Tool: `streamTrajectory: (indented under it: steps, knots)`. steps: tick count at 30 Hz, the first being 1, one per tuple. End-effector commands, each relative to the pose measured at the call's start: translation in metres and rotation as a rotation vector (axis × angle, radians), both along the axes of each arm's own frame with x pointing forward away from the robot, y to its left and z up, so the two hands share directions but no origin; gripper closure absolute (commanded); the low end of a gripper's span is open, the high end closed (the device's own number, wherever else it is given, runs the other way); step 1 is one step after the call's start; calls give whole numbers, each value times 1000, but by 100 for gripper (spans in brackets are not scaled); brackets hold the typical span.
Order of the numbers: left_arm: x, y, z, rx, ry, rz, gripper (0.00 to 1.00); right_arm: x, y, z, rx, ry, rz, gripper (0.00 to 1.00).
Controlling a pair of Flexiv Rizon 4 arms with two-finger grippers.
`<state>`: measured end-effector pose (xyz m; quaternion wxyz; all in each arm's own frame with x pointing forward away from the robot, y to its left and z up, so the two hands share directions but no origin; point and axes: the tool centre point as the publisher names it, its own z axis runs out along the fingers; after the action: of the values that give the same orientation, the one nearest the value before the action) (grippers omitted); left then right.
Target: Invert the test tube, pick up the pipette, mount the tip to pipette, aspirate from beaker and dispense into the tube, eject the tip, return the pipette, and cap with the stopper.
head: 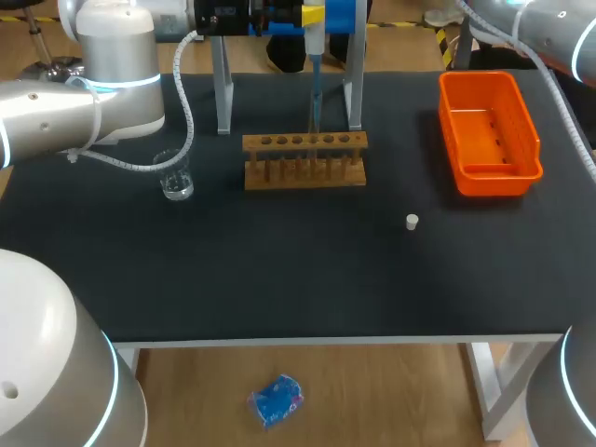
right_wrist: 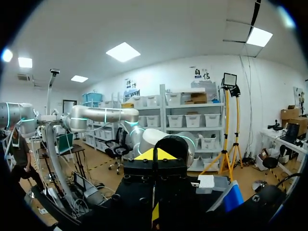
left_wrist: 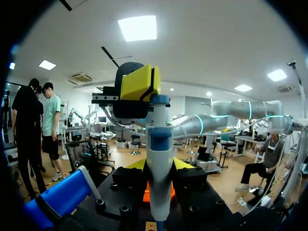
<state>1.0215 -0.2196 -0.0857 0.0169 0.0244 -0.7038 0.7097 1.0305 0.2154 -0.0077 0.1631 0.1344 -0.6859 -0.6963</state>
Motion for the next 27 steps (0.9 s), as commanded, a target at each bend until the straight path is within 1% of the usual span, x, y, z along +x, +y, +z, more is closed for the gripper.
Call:
streamTrajectory:
  steps: [1,27]
  knots:
    - [-1,-1,1,1,-1,4,100,3,-1,-3,4,3,16,100]
    - [-1,-1,1,1,-1,4,100,0,0,-11,-5,15,31,100]
